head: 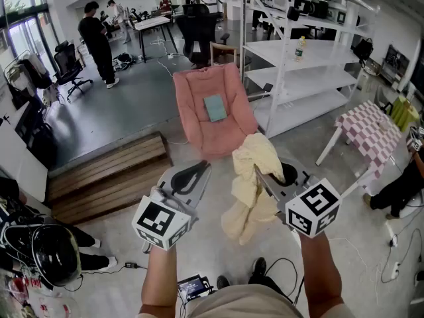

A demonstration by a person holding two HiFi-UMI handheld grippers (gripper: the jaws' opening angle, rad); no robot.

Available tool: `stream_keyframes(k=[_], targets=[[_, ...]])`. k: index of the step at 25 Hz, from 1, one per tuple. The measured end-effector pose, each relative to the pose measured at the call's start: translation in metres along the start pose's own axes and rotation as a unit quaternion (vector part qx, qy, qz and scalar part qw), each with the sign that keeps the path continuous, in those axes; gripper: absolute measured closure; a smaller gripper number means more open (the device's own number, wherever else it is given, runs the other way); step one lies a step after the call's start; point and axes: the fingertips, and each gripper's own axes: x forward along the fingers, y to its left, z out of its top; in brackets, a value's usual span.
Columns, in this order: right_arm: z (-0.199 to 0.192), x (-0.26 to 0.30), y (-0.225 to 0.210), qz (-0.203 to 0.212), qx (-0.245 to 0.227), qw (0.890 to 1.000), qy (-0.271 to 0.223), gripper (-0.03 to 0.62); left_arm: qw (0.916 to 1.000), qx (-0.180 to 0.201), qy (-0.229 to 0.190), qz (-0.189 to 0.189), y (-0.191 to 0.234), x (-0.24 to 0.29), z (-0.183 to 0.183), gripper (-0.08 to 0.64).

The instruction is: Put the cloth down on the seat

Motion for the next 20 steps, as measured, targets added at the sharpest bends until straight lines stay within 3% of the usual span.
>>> stream_keyframes(k=[20], targets=[[0.001, 0.023, 0.001, -0.007, 0.032, 0.999, -0.006, 0.540, 0.9998, -0.008, -0.009, -0.014, 0.021, -0.001, -0.008, 0.532]])
